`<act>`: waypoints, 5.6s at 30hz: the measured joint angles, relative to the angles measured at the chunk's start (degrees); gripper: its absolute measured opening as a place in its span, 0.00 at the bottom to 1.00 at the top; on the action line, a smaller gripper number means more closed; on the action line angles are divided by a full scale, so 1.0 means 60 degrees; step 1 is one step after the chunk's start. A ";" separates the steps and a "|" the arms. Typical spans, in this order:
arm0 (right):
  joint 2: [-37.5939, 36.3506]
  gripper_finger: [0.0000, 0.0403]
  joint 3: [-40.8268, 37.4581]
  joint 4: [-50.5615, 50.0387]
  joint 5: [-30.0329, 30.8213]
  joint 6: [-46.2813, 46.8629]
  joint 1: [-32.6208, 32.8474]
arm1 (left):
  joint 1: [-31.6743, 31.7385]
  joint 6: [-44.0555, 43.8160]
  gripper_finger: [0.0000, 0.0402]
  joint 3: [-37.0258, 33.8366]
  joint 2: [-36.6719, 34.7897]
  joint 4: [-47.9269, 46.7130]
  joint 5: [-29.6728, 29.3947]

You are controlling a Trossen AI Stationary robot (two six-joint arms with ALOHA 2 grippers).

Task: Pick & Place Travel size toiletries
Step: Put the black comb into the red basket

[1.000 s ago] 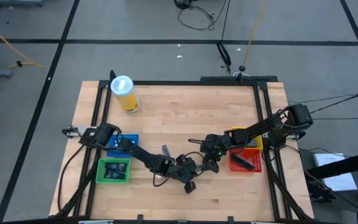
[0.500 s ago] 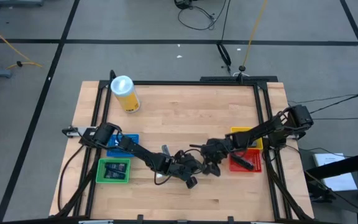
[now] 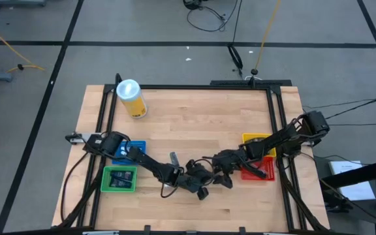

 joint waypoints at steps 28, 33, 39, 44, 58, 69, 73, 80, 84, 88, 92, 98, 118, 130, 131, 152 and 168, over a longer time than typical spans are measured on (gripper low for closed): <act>-0.1743 0.05 0.0011 -0.1223 0.2887 -0.1267 0.1083 | -0.1081 0.1499 0.05 -0.0038 -0.2829 -0.1603 -0.0338; -0.3932 0.02 0.0025 -0.3042 0.2885 -0.0396 0.1694 | -0.1888 0.1616 0.05 -0.0027 -0.3185 -0.2350 -0.2087; -0.6854 0.02 0.0117 -0.7849 0.2841 0.3021 0.2996 | -0.2414 0.1413 0.05 -0.0031 -0.2863 -0.2842 -0.3347; -0.8632 0.02 0.0228 -1.1332 0.2584 0.6629 0.4308 | -0.2378 0.1357 0.05 -0.0031 -0.2632 -0.2856 -0.3462; -0.8587 0.08 -0.1105 -1.0875 0.2619 0.7609 0.4584 | -0.2157 0.1049 0.05 -0.0031 -0.2635 -0.2874 -0.3237; -0.8634 0.40 -0.1865 -0.9355 0.2284 0.5752 0.4185 | -0.2019 0.1044 0.05 -0.0027 -0.2639 -0.2866 -0.3182; -0.8926 0.49 -0.1865 -0.8341 0.1081 0.5180 0.4182 | -0.1978 0.1072 0.05 -0.0025 -0.2643 -0.2866 -0.3182; -0.9719 0.50 -0.1865 -0.7627 0.2102 0.4727 0.4189 | -0.2008 0.1109 0.05 -0.0020 -0.2643 -0.2873 -0.3182; -0.9735 0.48 -0.1865 -0.6744 0.3396 0.3811 0.4185 | -0.2075 0.1103 0.05 -0.0020 -0.2729 -0.3239 -0.3171; -0.9021 0.45 -0.1861 -0.4984 0.4405 0.1905 0.4185 | -0.2109 0.0477 0.05 -0.0020 -0.3245 -0.4498 -0.3297; -0.7498 0.43 -0.1851 -0.2635 0.4888 -0.0152 0.4185 | -0.2083 -0.0761 0.05 -0.0016 -0.3850 -0.6251 -0.3512; -0.4571 0.39 -0.1851 0.0888 0.4906 -0.2634 0.4174 | -0.1749 -0.1148 0.05 -0.0009 -0.4001 -0.8534 -0.2928; -0.0809 0.38 -0.1847 0.4241 0.4841 -0.2546 0.3573 | 0.0489 -0.0420 0.05 -0.2020 -0.3994 -0.7453 -0.0083; -0.0809 0.38 -0.1847 0.4214 0.4852 -0.2553 0.3551 | 0.0731 0.1447 0.05 -0.3050 -0.3864 -0.0590 0.0022; -0.0809 0.38 -0.1848 0.4190 0.4854 -0.2552 0.3548 | 0.0661 0.1565 0.04 -0.2891 -0.3968 -0.0678 -0.0037; -0.0812 0.38 -0.1858 0.4300 0.4859 -0.2433 0.3511 | 0.0765 -0.1548 0.01 -0.2818 -0.3541 -0.5045 -0.0475; -0.0812 0.38 -0.1854 0.4129 0.4894 -0.2163 0.3426 | 0.0850 0.3067 0.01 -0.1838 -0.3014 0.0901 0.0587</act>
